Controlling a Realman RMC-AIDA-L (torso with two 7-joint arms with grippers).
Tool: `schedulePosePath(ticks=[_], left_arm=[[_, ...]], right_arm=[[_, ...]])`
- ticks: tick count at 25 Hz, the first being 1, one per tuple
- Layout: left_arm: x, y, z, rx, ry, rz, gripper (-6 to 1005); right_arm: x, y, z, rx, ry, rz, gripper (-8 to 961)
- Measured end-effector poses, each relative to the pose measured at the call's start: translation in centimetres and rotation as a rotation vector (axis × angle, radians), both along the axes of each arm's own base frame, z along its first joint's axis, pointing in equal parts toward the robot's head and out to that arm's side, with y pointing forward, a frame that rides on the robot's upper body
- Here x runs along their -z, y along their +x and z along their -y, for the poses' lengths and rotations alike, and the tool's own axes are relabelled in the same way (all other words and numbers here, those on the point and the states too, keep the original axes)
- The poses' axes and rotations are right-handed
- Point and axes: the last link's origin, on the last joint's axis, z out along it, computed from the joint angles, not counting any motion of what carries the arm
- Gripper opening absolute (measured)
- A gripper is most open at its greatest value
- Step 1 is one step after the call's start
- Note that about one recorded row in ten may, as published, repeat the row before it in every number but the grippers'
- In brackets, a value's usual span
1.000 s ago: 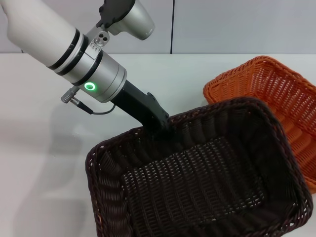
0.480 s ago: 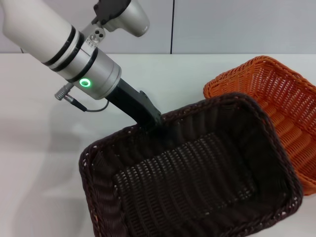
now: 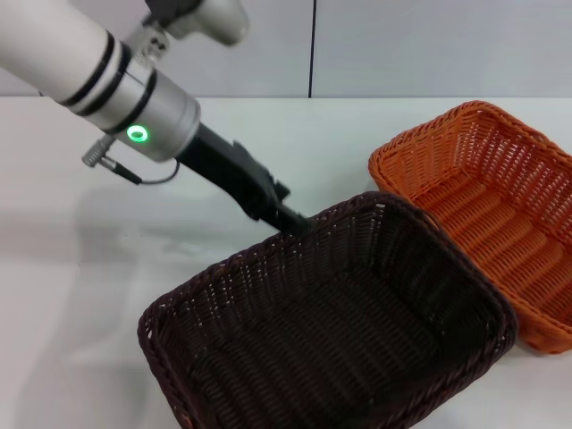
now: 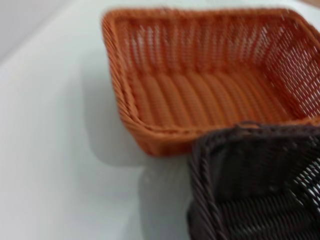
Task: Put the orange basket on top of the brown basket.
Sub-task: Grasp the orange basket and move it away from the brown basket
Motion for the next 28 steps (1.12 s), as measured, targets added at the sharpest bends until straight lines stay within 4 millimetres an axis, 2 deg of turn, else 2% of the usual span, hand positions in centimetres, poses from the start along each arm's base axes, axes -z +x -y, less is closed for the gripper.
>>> schedulePosePath(ticks=[5, 9, 10, 11, 14, 15, 16, 18, 22, 23, 28], left_arm=[[-2.3, 0.9, -0.8, 0.039, 0.166, 0.107, 661], [-4.4, 1.5, -1.0, 0.076, 0.313, 0.309, 814], [-5.0, 1.4, -1.0, 0.093, 0.357, 0.361, 818], [-5.5, 1.4, -0.9, 0.107, 0.398, 0.406, 822], [-6.6, 0.7, -0.5, 0.139, 0.518, 0.532, 834], [-6.8, 0.4, -0.2, 0.148, 0.567, 0.594, 834], [-7.1, 0.1, 0.0, 0.154, 0.601, 0.635, 834], [-7.7, -0.7, 0.4, 0.164, 0.669, 0.704, 834], [-8.6, -2.0, 1.1, 0.15, 0.755, 0.83, 834], [-9.0, -3.3, 1.4, 0.116, 0.81, 0.941, 834], [-9.1, -4.6, 1.8, 0.098, 0.834, 1.029, 833]], right_arm=[[-0.3, -0.5, -0.4, -0.079, -0.036, -0.036, 650], [-1.7, -1.9, -1.1, -0.253, -0.142, -0.06, 649], [-2.3, -3.0, -1.5, -0.342, -0.222, -0.038, 649], [-2.3, -3.0, -1.5, -0.342, -0.222, -0.038, 648], [-3.7, -5.1, -1.9, -0.486, -0.383, 0.038, 647], [-4.8, -6.4, -2.0, -0.566, -0.523, 0.088, 647], [-4.8, -6.4, -2.0, -0.566, -0.523, 0.088, 647], [-5.9, -7.5, -2.1, -0.613, -0.669, 0.143, 646], [-7.2, -8.7, -2.2, -0.598, -0.996, 0.274, 645], [-7.3, -8.7, -2.2, -0.58, -1.042, 0.301, 645], [-7.3, -8.8, -1.9, -0.471, -1.314, 0.487, 643]])
